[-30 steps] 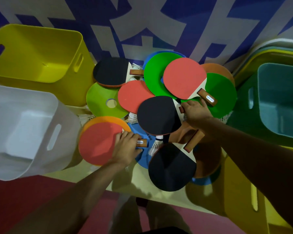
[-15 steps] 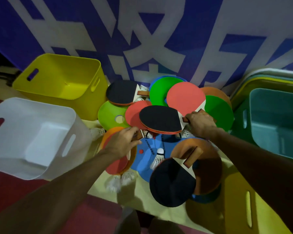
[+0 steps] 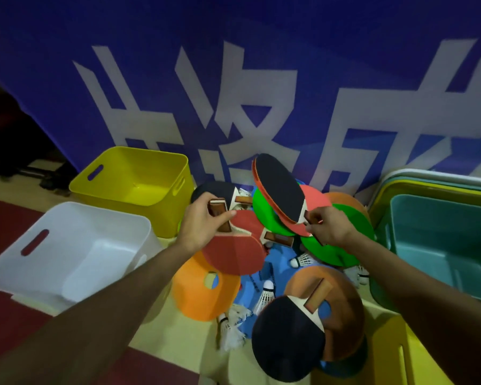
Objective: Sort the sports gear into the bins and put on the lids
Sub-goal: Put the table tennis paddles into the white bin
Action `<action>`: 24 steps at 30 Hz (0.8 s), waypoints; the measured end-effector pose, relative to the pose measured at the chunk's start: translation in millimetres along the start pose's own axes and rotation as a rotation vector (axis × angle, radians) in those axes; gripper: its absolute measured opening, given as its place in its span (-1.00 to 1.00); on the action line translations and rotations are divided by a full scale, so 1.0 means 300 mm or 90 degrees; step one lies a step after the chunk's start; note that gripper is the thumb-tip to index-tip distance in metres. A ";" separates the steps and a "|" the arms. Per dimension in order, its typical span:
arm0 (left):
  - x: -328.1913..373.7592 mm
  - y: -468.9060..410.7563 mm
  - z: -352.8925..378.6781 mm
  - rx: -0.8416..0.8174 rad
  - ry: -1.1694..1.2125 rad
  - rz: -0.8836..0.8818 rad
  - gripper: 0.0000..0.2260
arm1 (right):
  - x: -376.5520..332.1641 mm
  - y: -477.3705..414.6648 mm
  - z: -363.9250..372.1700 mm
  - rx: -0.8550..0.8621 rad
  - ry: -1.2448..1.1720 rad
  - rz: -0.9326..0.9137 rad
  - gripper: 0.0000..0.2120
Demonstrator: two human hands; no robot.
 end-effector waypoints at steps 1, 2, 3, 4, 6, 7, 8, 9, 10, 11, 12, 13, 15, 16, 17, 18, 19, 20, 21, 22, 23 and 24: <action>0.015 -0.013 -0.018 0.025 0.014 -0.015 -0.72 | -0.008 0.004 -0.004 0.002 -0.009 0.001 -0.66; 0.029 -0.026 -0.036 0.050 0.024 -0.032 -0.73 | -0.017 0.010 -0.007 0.006 -0.018 -0.002 -0.66; 0.039 -0.038 -0.057 0.074 0.032 -0.048 -0.74 | -0.025 0.014 -0.008 0.009 -0.036 -0.001 -0.67; 0.048 -0.050 -0.079 0.097 0.037 -0.065 -0.74 | -0.034 0.018 -0.007 0.013 -0.054 -0.001 -0.68; 0.054 -0.068 -0.125 0.136 0.058 -0.094 -0.73 | -0.052 0.020 -0.003 0.016 -0.092 -0.005 -0.68; 0.051 -0.077 -0.150 0.151 0.074 -0.102 -0.72 | -0.062 0.021 -0.001 0.015 -0.115 -0.009 -0.67; 0.049 -0.085 -0.176 0.165 0.094 -0.107 -0.72 | -0.074 0.021 0.002 0.013 -0.134 -0.012 -0.66; 0.048 -0.091 -0.204 0.178 0.114 -0.110 -0.72 | -0.088 0.020 0.005 0.010 -0.147 -0.015 -0.66; 0.046 -0.098 -0.233 0.191 0.135 -0.116 -0.73 | -0.104 0.020 0.008 0.009 -0.149 -0.021 -0.67; 0.042 -0.105 -0.264 0.205 0.159 -0.124 -0.73 | -0.120 0.018 0.014 0.010 -0.148 -0.027 -0.69; 0.035 -0.112 -0.295 0.217 0.180 -0.134 -0.74 | -0.138 0.018 0.019 0.009 -0.148 -0.032 -0.72; 0.021 -0.118 -0.328 0.225 0.197 -0.145 -0.74 | -0.160 0.018 0.024 0.007 -0.154 -0.035 -0.75; -0.016 -0.126 -0.397 0.232 0.220 -0.160 -0.73 | -0.211 0.013 0.037 0.006 -0.170 -0.048 -0.76; -0.041 -0.130 -0.432 0.233 0.231 -0.166 -0.75 | -0.241 0.012 0.044 0.005 -0.173 -0.056 -0.74; -0.071 -0.133 -0.470 0.236 0.244 -0.168 -0.77 | -0.274 0.009 0.054 0.002 -0.171 -0.063 -0.73; -0.100 -0.135 -0.510 0.240 0.254 -0.170 -0.79 | -0.313 0.006 0.065 -0.001 -0.165 -0.069 -0.74; -0.133 -0.137 -0.550 0.248 0.264 -0.174 -0.80 | -0.357 0.003 0.078 -0.003 -0.156 -0.077 -0.74; -0.168 -0.138 -0.592 0.258 0.276 -0.181 -0.79 | -0.406 0.001 0.095 -0.002 -0.143 -0.089 -0.74; -0.209 -0.139 -0.633 0.267 0.290 -0.192 -0.78 | -0.456 -0.003 0.119 0.003 -0.132 -0.099 -0.74; -0.247 -0.137 -0.672 0.275 0.304 -0.203 -0.78 | -0.509 -0.006 0.144 0.009 -0.128 -0.106 -0.74; -0.290 -0.134 -0.712 0.278 0.315 -0.211 -0.79 | -0.565 -0.008 0.172 0.010 -0.134 -0.108 -0.76; -0.332 -0.129 -0.750 0.277 0.328 -0.218 -0.81 | -0.622 -0.007 0.201 0.008 -0.142 -0.107 -0.79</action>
Point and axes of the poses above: each hand's wrist, its own y-axis away from the middle knuckle, its own z-axis out of the palm, x = y × z, the point moved 1 cm from there along -y, towards the middle knuckle, and after that the axes turned 7 degrees about z, right-handed, at the moved point
